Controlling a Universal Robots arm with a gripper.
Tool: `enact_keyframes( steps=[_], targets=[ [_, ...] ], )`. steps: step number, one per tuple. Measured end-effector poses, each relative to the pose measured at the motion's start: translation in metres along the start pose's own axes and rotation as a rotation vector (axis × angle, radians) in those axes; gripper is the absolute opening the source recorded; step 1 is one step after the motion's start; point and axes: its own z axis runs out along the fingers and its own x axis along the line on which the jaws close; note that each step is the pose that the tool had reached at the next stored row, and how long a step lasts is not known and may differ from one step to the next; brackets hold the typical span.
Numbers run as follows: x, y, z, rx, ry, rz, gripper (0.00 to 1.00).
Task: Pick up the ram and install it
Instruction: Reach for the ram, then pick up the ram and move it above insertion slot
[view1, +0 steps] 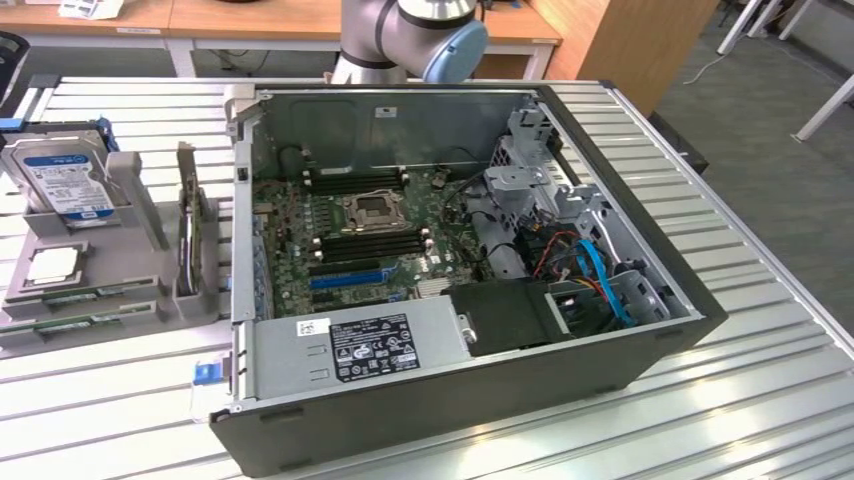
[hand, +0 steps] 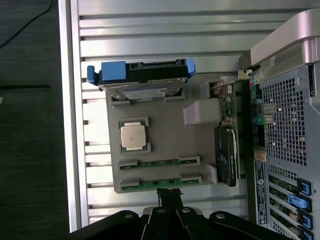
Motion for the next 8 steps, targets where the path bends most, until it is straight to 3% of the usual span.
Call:
enact_keyframes(
  steps=[8],
  targets=[
    [0.0000, 0.0000, 0.0000, 0.0000, 0.0000, 0.000, 0.10]
  ],
)
